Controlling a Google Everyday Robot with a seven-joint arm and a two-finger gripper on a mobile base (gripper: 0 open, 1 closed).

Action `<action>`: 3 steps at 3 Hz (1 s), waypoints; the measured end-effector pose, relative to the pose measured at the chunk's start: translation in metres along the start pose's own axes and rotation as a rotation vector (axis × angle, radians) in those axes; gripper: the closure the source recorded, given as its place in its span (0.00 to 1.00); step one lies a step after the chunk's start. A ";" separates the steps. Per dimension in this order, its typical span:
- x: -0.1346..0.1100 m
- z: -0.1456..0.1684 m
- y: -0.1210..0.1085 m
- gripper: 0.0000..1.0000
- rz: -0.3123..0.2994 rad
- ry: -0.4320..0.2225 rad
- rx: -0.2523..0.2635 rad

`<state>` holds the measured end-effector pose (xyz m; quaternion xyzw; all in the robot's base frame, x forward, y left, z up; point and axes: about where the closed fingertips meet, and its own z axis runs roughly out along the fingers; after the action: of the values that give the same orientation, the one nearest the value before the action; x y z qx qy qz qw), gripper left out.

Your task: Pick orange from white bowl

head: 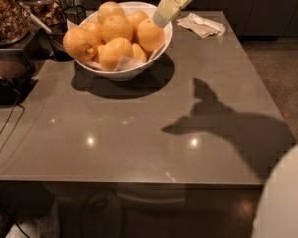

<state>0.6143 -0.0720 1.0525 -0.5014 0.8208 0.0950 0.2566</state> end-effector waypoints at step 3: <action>-0.097 0.057 -0.007 0.00 0.013 -0.090 -0.030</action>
Offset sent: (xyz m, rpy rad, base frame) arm 0.0596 0.0880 0.0216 0.0115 0.0708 0.0949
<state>0.6744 0.0230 1.0552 -0.4953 0.8101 0.1314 0.2849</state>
